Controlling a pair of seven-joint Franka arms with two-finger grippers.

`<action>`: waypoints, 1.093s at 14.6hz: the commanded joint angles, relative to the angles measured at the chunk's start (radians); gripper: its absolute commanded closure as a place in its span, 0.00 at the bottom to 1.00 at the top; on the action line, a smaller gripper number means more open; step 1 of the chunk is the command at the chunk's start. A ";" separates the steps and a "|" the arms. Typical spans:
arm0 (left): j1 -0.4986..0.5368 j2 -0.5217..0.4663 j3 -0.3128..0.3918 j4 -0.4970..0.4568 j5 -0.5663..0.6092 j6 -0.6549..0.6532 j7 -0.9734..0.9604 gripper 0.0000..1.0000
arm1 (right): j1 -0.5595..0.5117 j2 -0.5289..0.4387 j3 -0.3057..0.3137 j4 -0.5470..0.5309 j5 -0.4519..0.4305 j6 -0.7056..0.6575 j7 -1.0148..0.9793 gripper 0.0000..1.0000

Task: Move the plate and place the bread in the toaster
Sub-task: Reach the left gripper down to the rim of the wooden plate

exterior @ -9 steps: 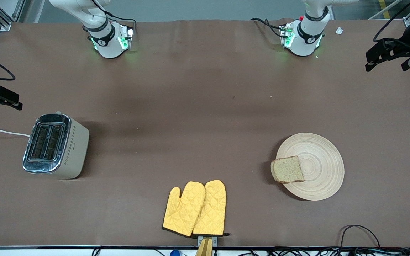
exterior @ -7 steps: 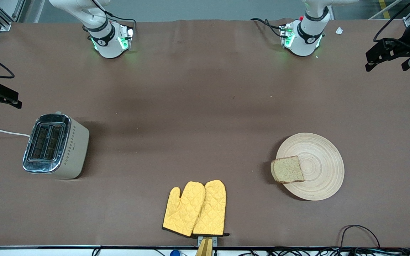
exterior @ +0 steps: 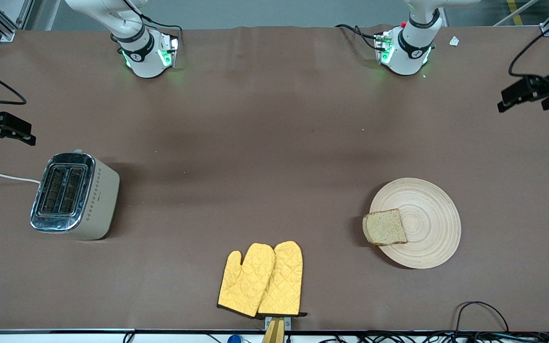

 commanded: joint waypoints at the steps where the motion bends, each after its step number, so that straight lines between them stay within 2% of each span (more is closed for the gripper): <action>1: 0.089 0.152 0.032 0.051 -0.143 0.019 0.041 0.00 | 0.006 -0.014 -0.003 -0.016 0.010 0.014 -0.011 0.00; 6: 0.227 0.391 0.032 0.043 -0.299 0.222 0.211 0.00 | 0.032 -0.015 -0.003 -0.045 0.008 0.005 -0.010 0.00; 11: 0.345 0.643 0.032 0.045 -0.612 0.308 0.530 0.03 | 0.026 -0.014 -0.003 -0.045 0.010 0.024 -0.011 0.00; 12: 0.350 0.671 0.032 0.045 -0.650 0.308 0.568 0.06 | 0.026 -0.014 -0.003 -0.045 0.010 0.022 -0.010 0.00; 14: 0.351 0.725 0.032 0.045 -0.724 0.311 0.639 0.19 | 0.023 -0.014 -0.003 -0.048 0.010 0.024 -0.011 0.00; 16: 0.351 0.771 0.032 0.045 -0.758 0.348 0.685 0.26 | 0.022 -0.014 -0.003 -0.048 0.010 0.024 -0.011 0.00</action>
